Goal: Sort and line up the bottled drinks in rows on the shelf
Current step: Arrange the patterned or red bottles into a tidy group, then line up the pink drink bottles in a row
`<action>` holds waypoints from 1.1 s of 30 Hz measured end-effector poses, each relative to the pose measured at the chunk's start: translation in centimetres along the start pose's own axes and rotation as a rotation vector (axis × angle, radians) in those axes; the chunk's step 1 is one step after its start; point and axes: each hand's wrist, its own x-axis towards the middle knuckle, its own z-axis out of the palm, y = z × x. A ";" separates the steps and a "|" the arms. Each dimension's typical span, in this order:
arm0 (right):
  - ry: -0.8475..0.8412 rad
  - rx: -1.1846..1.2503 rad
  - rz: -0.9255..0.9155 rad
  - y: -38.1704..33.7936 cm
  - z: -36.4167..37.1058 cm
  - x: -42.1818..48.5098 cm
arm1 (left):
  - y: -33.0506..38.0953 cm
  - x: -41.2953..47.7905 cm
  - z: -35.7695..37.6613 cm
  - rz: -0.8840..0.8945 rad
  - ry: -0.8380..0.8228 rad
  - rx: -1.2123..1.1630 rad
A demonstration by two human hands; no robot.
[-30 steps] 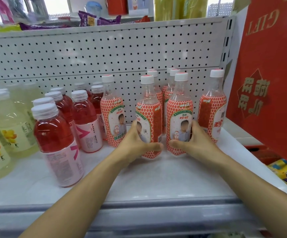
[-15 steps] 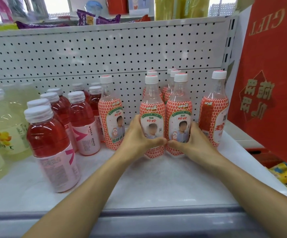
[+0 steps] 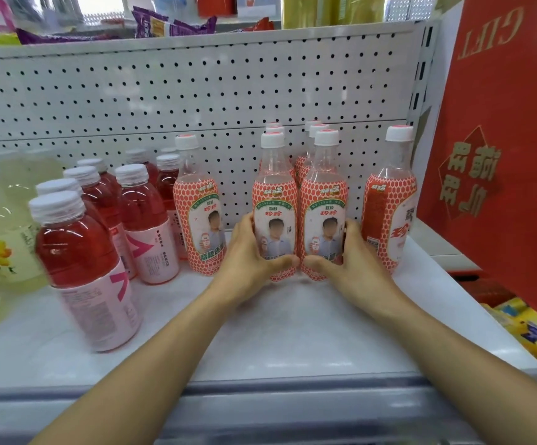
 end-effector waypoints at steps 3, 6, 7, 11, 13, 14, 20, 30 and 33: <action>0.079 -0.143 -0.079 -0.8 -1.1 -0.9 | 0.9 -1.5 -1.0 0.017 0.064 0.120; 0.309 -0.240 -0.231 -1.6 -3.0 -1.7 | 1.0 -3.0 -2.5 0.116 0.302 0.254; 0.406 -0.206 -0.262 -1.7 -3.7 -1.8 | 0.7 -3.2 -3.0 0.129 0.402 0.288; 0.539 0.046 -0.104 0.4 -5.5 -0.4 | -0.3 -2.4 -4.0 -0.045 0.598 0.195; 0.431 0.084 0.027 1.5 -5.6 0.8 | -0.6 -1.5 -3.9 -0.124 0.568 0.121; 0.376 0.083 0.078 1.9 -5.6 1.3 | -0.8 -0.9 -3.9 -0.144 0.548 0.090; 0.307 0.083 0.138 1.8 -5.2 2.6 | -1.8 1.3 -3.9 -0.156 0.548 0.095; 0.184 0.226 0.122 0.7 -6.4 -1.0 | -1.1 -2.0 -5.3 -0.114 0.344 -0.012; 0.104 0.304 0.103 0.4 -6.5 -2.3 | 0.3 -4.7 -5.3 -0.064 0.229 -0.118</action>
